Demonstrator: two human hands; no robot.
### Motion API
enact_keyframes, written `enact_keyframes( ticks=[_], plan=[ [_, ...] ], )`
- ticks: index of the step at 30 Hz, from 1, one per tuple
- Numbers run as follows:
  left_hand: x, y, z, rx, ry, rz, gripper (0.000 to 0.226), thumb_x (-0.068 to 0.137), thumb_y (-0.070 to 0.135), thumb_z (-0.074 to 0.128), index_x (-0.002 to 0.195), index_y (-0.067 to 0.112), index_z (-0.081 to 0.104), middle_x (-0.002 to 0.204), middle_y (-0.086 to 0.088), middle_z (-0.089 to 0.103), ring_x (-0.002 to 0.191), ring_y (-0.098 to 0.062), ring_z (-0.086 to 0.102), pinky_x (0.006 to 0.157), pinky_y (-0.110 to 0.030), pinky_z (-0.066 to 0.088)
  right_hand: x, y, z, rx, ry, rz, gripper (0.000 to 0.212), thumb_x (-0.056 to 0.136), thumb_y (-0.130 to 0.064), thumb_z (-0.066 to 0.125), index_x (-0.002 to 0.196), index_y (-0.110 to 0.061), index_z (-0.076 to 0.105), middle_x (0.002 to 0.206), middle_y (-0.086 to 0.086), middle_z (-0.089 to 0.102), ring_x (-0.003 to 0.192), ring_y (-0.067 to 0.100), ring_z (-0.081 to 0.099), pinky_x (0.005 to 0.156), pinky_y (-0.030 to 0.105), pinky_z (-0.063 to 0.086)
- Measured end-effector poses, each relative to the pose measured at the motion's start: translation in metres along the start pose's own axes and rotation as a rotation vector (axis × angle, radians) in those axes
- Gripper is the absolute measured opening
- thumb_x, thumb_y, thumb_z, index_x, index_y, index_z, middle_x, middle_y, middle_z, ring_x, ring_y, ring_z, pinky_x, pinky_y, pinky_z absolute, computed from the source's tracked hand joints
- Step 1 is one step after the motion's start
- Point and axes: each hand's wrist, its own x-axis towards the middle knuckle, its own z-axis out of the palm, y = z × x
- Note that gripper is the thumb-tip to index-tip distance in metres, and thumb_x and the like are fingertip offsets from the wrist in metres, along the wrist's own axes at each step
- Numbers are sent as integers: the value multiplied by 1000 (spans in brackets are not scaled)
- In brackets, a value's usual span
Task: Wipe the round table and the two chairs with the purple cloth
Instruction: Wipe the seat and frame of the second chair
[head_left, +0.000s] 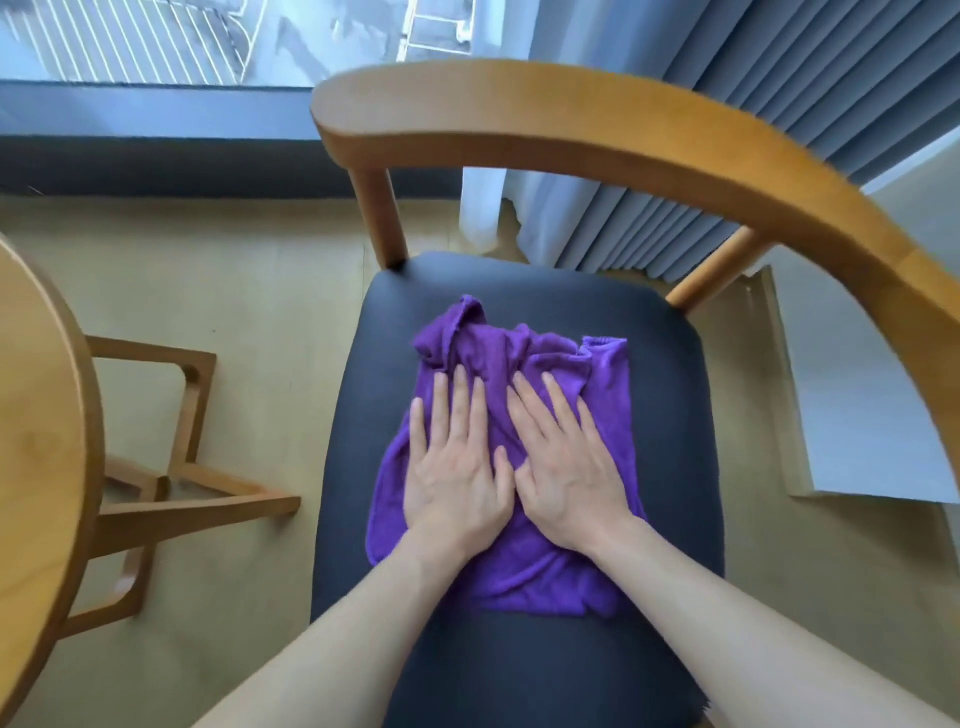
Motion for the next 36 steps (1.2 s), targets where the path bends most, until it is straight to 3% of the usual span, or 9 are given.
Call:
enact_keyframes(
  ticks=[4,7,9,12,14,17,23,30,36],
  plan=[
    [4,55,0,-103,-56,175,80,93,39,34,162,6,14,171,-13,6,158,-30,-5,127,-53,3,-28,50,-12,66,-32,171,82,85,-34,35,163,-16,18,171,-1,10,159,22,4,125,54,20],
    [13,72,-12,-388,-61,299,72,93,28,34,161,7,23,169,-12,19,158,-26,9,127,-49,12,-33,64,-14,208,34,331,82,88,-46,34,164,-20,15,172,-3,6,158,19,-5,127,56,6],
    [15,51,-22,-495,57,259,69,90,21,44,157,6,35,165,-12,31,156,-28,20,125,-46,20,-21,49,-8,241,32,389,88,87,-68,31,164,-30,8,171,-6,-4,157,23,-14,124,56,-12],
    [8,-12,-30,-381,164,29,70,90,28,45,156,9,36,166,-9,29,157,-26,18,127,-45,16,1,21,2,83,25,423,93,84,-77,28,163,-34,4,172,1,-13,156,32,-17,120,60,-12],
    [1,-47,-27,-304,79,-23,71,94,33,39,160,11,26,170,-5,17,159,-21,6,128,-46,11,18,19,-1,13,37,387,86,87,-66,29,162,-27,15,172,4,-6,157,33,-11,123,63,-4],
    [-5,-65,-14,-161,45,53,75,96,40,36,162,10,18,172,-3,6,159,-18,-3,128,-44,8,60,23,-15,-11,68,272,77,89,-52,27,159,-20,29,171,3,14,158,31,3,124,62,4],
    [-6,-68,2,-110,135,55,79,90,34,41,162,11,20,171,-4,12,159,-21,5,128,-43,11,150,-18,-22,-1,101,91,71,96,-50,37,162,-29,21,170,-7,18,157,26,7,124,57,2],
    [-5,-65,-2,-53,133,39,75,89,34,40,156,0,33,165,-14,29,155,-31,22,127,-46,15,144,-48,-19,-9,19,-347,56,102,-44,39,157,-34,33,167,-13,26,156,21,16,124,50,7],
    [-2,-66,-5,-95,115,44,77,90,32,39,161,10,24,170,-4,17,159,-20,8,127,-48,14,151,-18,-31,59,109,-263,60,93,-27,51,153,-22,43,163,-5,37,151,24,28,120,41,21]
  ],
)
